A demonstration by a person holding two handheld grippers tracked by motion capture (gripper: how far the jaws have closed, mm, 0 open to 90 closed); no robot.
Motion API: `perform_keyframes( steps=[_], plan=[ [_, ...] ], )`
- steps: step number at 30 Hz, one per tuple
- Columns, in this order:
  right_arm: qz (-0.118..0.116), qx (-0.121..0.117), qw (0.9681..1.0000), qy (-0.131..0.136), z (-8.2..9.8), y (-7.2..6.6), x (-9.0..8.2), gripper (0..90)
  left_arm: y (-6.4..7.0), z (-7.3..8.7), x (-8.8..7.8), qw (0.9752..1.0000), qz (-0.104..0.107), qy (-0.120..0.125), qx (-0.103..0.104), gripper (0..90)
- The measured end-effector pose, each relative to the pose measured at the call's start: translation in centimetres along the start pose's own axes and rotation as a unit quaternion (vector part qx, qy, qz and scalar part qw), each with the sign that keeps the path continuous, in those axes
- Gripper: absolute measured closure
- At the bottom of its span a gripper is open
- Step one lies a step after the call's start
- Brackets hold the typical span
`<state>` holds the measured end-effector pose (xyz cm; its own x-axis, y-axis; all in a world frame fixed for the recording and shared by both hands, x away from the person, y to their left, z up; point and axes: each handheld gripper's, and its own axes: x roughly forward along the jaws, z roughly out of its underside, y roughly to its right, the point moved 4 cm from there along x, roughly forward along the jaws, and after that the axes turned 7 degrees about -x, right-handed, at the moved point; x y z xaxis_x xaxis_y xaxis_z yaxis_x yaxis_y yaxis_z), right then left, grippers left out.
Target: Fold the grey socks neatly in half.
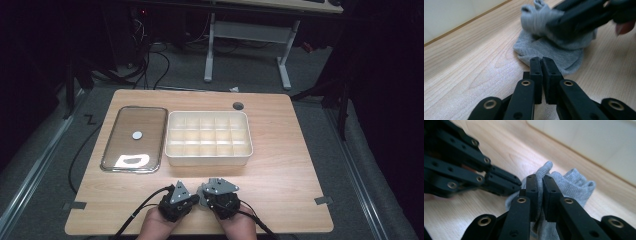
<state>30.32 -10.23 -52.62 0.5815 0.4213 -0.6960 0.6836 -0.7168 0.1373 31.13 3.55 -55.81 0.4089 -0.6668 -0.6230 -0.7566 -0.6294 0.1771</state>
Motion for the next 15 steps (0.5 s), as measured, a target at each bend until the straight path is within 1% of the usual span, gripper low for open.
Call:
perform_keyframes(
  steps=[1, 5, 9, 11, 12, 13, 14, 15],
  plan=[
    [0.000, 0.000, 1.0000, 0.000, 0.00, 0.00, 0.00, 84.9, 0.01, 0.00, 0.00, 1.0000, 0.000, 0.000, -0.001, 86.8],
    [-0.014, -0.002, 0.9999, -0.009, 0.50, -0.42, 0.78, 84.7, 0.04, 0.02, 0.00, 1.0000, 0.000, 0.000, -0.001, 86.8],
    [-0.023, 0.002, 0.9997, -0.006, 0.70, -0.68, 0.93, 84.4, 0.04, 0.02, -0.01, 1.0000, 0.001, -0.001, 0.000, 87.1],
    [-0.031, 0.001, 0.9995, -0.003, 0.80, -0.81, 0.96, 83.6, 0.04, 0.02, 0.00, 1.0000, 0.001, -0.001, -0.001, 87.1],
    [-0.043, 0.004, 0.9991, 0.001, 0.75, -0.83, 0.80, 78.2, 0.03, 0.02, 0.00, 1.0000, 0.001, -0.001, -0.001, 87.1],
    [-0.043, 0.004, 0.9991, 0.001, 0.75, -0.83, 0.80, 78.2, 0.03, 0.02, 0.00, 1.0000, 0.001, -0.001, -0.001, 87.1],
    [-0.057, 0.019, 0.9981, 0.016, 0.33, -0.73, 0.00, 70.9, 0.00, 0.01, 0.00, 1.0000, 0.000, -0.001, 0.000, 87.0],
    [-0.057, 0.019, 0.9981, 0.016, 0.33, -0.73, 0.00, 70.9, 0.00, 0.01, 0.00, 1.0000, 0.000, -0.001, 0.000, 86.9]
  ],
)
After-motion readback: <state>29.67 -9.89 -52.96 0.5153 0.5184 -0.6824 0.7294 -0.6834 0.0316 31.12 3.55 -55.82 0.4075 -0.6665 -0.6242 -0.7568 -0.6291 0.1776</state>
